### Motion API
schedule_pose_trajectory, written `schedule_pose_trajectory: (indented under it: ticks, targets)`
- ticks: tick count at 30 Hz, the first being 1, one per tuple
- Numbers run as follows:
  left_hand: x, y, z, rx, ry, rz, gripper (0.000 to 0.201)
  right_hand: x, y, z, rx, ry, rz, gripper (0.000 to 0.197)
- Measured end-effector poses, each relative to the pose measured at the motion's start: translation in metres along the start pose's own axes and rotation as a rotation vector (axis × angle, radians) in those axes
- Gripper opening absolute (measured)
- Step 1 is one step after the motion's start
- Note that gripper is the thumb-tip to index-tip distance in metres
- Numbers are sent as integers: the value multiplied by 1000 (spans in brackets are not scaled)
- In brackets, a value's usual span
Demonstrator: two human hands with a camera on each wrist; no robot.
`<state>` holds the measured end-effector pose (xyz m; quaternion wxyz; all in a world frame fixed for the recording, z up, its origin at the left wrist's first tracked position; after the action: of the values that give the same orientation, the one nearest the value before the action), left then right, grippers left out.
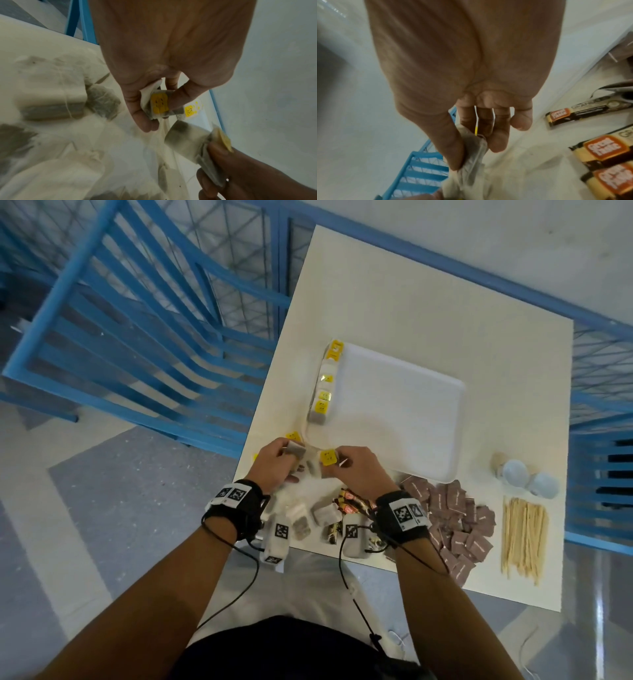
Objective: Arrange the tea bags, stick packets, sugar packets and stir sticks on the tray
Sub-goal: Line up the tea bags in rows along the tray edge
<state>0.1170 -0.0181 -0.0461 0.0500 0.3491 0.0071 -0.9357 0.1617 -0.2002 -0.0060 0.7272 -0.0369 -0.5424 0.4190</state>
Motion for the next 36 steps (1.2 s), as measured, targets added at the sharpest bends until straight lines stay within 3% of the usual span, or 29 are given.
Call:
schedule_pose_trajectory:
  ticks: [4,7,9,16,19,27,32,36]
  targets:
    - [-8,9,0,53,-76,168,21,8,-2,-9,28,-12,-128,19]
    - [-11,20,6,219,-149,364,25,7,-5,-20,-55,-16,-79,21]
    - [-17,24,8,261,-134,361,20,5,-6,-26,-93,-16,-31,23]
    - [-19,9,-4,67,0,199,21,12,-5,-36,-1,-20,-118,22]
    - [-25,3,-7,31,16,172,18,13,-11,-45,-59,-28,-132,11]
    - [-30,-20,-17,-41,-35,207,13,-3,-21,-76,-285,107,-224,10]
    - [-30,-30,-22,-47,-45,182,22,-11,-8,-94,-283,128,-134,9]
    - [-31,-33,-23,-42,-59,185,18,-5,-9,-99,-278,83,-51,9]
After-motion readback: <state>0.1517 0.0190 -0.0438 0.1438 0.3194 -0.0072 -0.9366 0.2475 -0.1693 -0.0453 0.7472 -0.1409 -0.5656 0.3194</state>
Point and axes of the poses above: each hand's wrist, its own z-axis away from the middle knuckle, its own y-axis out of the palm, x = y × z, the point moved 6 cm from there along -z, towards the middle knuckle, and after that the axes turned 6 degrees about -y, right-handed, at the moved point
